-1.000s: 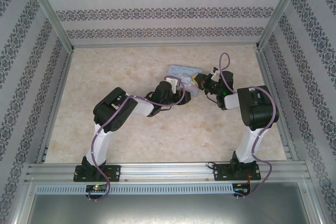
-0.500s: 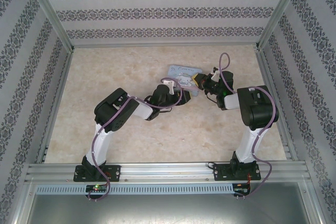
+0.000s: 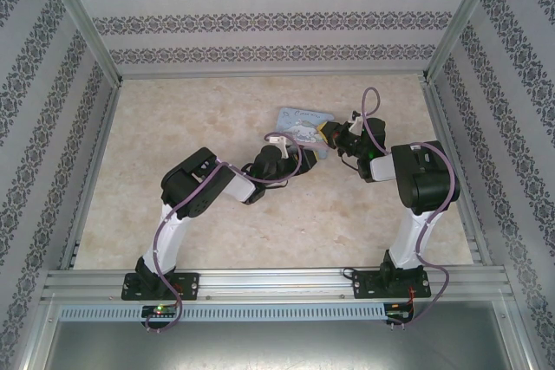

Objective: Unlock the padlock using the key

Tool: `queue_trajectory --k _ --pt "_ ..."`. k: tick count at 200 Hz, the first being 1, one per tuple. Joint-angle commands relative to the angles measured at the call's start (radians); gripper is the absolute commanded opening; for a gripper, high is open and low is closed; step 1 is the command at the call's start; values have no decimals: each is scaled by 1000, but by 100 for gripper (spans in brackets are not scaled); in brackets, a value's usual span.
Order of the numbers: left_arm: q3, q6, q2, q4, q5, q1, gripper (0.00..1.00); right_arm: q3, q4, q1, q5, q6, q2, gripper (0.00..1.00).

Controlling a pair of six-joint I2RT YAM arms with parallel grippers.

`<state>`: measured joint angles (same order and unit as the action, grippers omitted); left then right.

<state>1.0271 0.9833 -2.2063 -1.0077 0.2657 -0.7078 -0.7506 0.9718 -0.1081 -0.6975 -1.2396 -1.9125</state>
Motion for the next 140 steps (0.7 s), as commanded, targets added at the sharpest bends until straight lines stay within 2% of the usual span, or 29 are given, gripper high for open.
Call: queue_trajectory --k 1,140 --pt "-20 23 -17 -10 -72 -8 55 24 -30 -3 -9 13 -32 0" --pt "-29 15 -19 56 -120 -7 37 25 -30 -4 -8 12 -31 0"
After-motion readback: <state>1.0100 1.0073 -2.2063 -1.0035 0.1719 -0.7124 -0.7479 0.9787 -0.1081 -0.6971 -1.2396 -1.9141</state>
